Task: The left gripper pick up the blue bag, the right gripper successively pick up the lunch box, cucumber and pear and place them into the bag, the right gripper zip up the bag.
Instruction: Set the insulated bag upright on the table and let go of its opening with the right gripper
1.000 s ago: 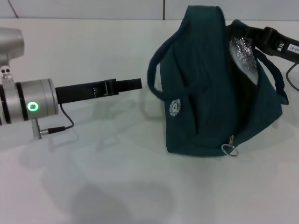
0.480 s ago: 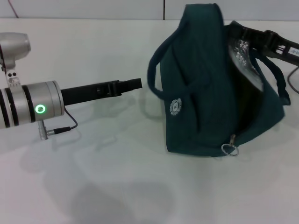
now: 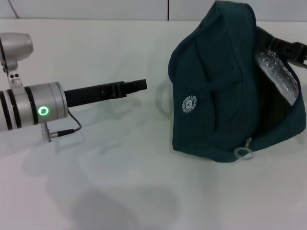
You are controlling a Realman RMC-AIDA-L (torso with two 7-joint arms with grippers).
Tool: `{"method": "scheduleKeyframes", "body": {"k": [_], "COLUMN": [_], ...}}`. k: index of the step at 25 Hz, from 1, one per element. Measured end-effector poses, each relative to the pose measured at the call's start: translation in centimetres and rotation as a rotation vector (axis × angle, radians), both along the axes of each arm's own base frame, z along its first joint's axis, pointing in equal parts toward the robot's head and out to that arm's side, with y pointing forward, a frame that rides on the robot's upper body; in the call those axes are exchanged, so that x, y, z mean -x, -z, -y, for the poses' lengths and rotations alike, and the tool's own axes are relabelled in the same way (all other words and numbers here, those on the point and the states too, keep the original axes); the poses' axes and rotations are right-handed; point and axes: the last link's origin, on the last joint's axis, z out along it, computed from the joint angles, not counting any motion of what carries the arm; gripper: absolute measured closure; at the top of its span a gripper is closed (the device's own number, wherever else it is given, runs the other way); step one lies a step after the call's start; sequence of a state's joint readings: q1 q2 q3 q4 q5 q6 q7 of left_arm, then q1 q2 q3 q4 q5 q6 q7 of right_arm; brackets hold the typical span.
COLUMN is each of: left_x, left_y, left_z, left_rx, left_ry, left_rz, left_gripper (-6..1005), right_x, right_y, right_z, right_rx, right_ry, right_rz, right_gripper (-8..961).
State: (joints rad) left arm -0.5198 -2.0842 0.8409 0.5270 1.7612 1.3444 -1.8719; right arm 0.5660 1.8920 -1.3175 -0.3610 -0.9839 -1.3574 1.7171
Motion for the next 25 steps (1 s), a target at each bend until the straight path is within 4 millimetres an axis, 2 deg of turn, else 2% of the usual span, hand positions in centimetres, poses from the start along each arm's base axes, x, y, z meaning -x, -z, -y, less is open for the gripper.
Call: {"method": "scheduleKeyframes", "body": {"k": [1, 6, 10, 17, 20, 25], "left_x": [0.0, -0.3, -1.0, -3.7, -5.1, -7.2], "left_y": [0.0, 0.1, -0.5, -3.6, -4.6, -4.5], "left_z": [0.0, 0.3, 0.9, 1.1, 0.7, -0.5], "left_rx": [0.001, 0.014, 0.049, 0.098, 0.144, 0.271], "left_ry": [0.001, 0.014, 0.067, 0.171, 0.180, 0.153], "left_rz": [0.000, 0.013, 0.051, 0.156, 0.164, 0.107], "left_gripper": [926, 926, 925, 925, 924, 900], "right_x": [0.0, -0.6, -0.8, -0.9, -0.9, -1.0], "right_y": [0.1, 0.6, 0.6, 0.9, 1.1, 1.3], "right_z": [0.0, -0.1, 0.0, 0.2, 0.3, 0.4], "right_rx": [0.002, 0.010, 0.010, 0.019, 0.020, 0.024], "right_ry": [0.001, 0.043, 0.054, 0.056, 0.055, 0.050], "right_rz": [0.003, 0.012, 0.013, 0.021, 0.023, 0.033], "right_gripper": [698, 463, 379, 233, 225, 220]}}
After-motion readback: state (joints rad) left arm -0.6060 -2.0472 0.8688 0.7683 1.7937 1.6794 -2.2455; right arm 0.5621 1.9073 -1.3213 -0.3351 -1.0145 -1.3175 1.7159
